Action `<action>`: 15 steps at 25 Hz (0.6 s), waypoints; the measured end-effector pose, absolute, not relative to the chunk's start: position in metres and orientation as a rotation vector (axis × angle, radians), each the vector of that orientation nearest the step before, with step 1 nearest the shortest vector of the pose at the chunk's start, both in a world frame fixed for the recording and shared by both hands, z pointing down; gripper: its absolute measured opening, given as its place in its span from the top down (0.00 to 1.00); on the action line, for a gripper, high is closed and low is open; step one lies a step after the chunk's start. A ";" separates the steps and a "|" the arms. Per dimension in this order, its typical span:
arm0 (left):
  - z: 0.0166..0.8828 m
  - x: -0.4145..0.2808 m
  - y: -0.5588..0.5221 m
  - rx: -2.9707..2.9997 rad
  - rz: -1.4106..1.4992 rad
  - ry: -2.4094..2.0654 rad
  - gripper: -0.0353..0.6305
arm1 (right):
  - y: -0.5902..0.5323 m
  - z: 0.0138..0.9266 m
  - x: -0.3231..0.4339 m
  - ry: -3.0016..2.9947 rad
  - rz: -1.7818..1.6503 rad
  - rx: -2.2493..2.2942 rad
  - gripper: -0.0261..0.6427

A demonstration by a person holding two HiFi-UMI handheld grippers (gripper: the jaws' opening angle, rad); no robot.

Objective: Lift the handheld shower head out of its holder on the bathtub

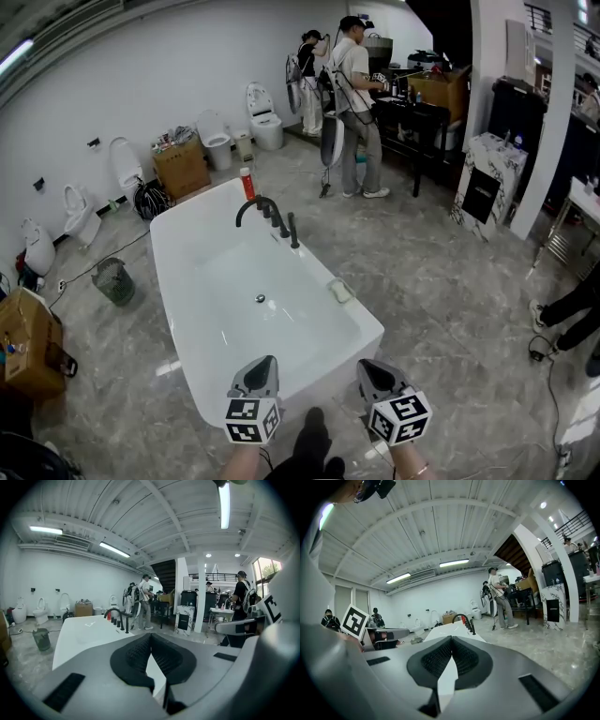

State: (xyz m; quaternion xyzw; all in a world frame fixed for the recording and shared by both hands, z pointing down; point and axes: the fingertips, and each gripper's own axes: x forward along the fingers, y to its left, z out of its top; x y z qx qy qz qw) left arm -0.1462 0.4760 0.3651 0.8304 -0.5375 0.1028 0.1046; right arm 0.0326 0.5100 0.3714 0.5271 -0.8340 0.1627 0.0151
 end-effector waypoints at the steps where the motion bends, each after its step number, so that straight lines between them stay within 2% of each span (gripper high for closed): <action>1: 0.368 -0.145 0.467 2.441 0.305 -1.583 0.92 | 0.501 0.373 0.034 -2.592 0.511 1.632 0.95; 7: 0.386 -0.153 0.389 2.433 0.308 -1.563 0.92 | 0.430 0.382 0.019 -2.591 0.529 1.608 0.95; 15: 0.393 -0.177 0.241 2.427 0.303 -1.544 0.92 | 0.275 0.376 -0.014 -2.602 0.508 1.591 0.95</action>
